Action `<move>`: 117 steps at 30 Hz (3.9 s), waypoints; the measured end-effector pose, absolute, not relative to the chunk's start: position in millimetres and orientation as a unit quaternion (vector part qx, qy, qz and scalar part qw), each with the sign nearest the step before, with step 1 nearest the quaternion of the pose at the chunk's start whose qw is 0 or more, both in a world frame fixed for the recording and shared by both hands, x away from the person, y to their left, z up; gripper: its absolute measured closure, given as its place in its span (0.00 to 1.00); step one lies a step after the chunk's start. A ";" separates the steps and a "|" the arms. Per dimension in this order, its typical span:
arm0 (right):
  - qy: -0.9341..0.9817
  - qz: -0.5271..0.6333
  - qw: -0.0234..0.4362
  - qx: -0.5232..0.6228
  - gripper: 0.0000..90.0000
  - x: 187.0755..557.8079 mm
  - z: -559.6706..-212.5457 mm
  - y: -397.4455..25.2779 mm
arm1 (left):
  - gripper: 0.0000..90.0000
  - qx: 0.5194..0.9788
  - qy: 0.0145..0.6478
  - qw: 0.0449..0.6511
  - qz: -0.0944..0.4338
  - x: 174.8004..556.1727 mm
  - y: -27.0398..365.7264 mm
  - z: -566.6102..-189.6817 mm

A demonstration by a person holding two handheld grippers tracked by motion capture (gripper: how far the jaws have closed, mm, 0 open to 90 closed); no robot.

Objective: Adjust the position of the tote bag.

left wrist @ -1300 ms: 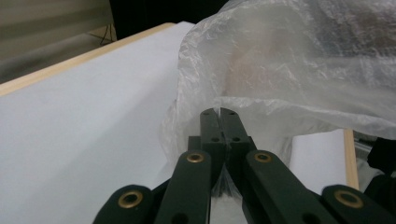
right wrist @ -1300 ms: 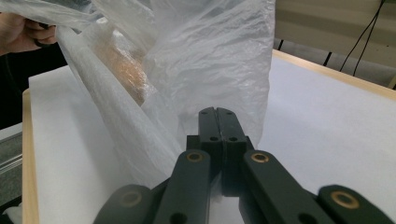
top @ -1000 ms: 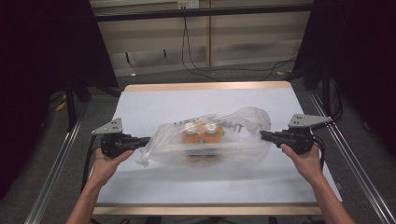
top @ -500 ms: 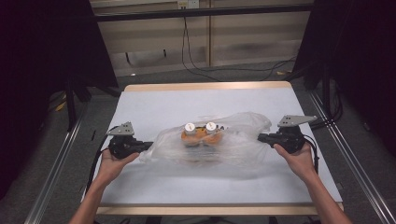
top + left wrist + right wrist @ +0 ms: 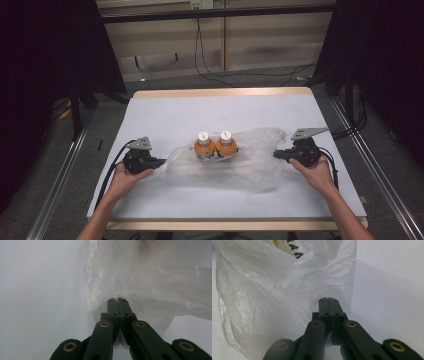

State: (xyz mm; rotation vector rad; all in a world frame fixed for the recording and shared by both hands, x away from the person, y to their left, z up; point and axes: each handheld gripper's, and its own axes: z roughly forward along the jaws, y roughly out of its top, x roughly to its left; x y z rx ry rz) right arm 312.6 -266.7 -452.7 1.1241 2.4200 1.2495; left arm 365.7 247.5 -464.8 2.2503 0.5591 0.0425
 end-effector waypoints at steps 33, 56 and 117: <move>0.785 0.468 0.108 0.391 0.47 301.2 -458.7 -278.9 | 0.53 0.839 0.248 0.485 -0.010 360.0 257.5 -458.3; 0.755 0.527 0.159 0.357 0.42 286.3 -393.1 -269.3 | 0.71 0.798 0.213 0.560 0.064 339.7 251.8 -385.4; 0.908 0.292 0.052 0.295 1.00 336.5 -467.4 -159.6 | 1.00 0.945 0.163 0.281 0.041 364.2 150.0 -462.8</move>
